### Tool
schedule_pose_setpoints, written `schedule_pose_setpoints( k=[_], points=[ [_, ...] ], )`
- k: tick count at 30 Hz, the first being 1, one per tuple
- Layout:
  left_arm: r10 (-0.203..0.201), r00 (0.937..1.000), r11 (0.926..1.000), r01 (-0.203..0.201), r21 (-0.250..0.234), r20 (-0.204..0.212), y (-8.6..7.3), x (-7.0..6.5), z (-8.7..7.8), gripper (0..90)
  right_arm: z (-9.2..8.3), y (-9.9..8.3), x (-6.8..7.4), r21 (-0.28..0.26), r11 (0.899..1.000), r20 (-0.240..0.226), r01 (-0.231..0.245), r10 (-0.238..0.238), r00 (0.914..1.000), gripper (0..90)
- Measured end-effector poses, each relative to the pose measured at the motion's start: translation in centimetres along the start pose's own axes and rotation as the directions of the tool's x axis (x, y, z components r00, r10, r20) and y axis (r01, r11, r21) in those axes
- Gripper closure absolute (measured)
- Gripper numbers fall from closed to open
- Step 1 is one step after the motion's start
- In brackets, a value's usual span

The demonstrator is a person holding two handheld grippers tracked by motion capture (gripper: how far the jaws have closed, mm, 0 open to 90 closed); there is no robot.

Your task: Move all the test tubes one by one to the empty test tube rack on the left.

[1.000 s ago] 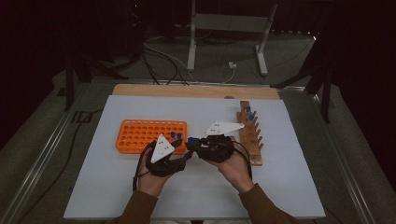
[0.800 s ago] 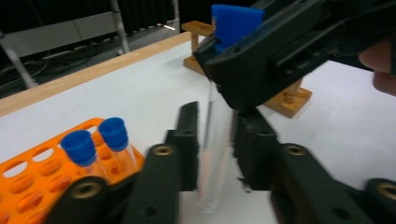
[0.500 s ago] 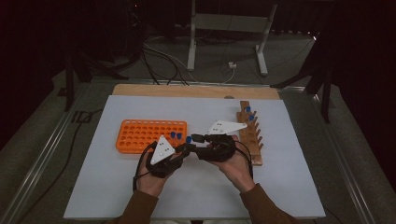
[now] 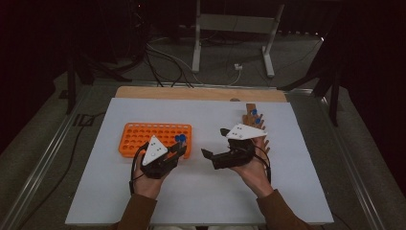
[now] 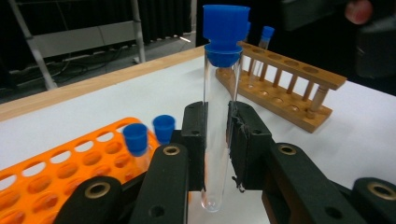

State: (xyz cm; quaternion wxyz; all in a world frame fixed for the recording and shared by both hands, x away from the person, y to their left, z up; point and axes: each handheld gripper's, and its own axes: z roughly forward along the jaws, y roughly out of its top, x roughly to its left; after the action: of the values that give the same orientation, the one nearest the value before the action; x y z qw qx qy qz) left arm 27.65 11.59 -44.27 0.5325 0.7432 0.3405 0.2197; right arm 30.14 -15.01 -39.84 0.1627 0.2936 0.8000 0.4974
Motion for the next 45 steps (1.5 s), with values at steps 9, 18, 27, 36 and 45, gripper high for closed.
schedule_pose_setpoints(
  k=[9, 18, 27, 36, 45],
  points=[
    [-0.02, 0.9987, 0.9995, 0.019, -0.027, -0.047, -0.1, 0.9, -0.5, 77.8, -1.8, -1.4, -1.4, -0.027, 0.999, 0.015, -0.023, 0.023, 0.9996, 0.0],
    [-0.033, 0.9948, 0.9981, 0.028, -0.055, -0.097, -0.5, 1.7, -0.9, 77.7, -3.7, -2.6, -3.0, -0.048, 0.998, 0.061, -0.039, 0.042, 0.9973, 0.0],
    [-0.055, 0.9891, 0.997, 0.047, -0.062, -0.136, -1.2, 3.2, -0.2, 77.7, -5.6, -3.0, -4.7, -0.082, 0.996, 0.093, -0.048, 0.055, 0.9941, 0.0],
    [-0.074, 0.9873, 0.997, 0.07, -0.032, -0.141, -2.2, 4.1, 1.7, 77.7, -6.7, -3.3, -6.1, -0.108, 0.991, 0.116, -0.076, 0.088, 0.9893, 0.0],
    [-0.094, 0.9836, 0.9949, 0.099, 0.022, -0.154, -4.0, 4.7, 2.8, 77.7, -7.2, -3.6, -6.7, -0.12, 0.988, 0.122, -0.096, 0.111, 0.9863, 0.0]
  ],
)
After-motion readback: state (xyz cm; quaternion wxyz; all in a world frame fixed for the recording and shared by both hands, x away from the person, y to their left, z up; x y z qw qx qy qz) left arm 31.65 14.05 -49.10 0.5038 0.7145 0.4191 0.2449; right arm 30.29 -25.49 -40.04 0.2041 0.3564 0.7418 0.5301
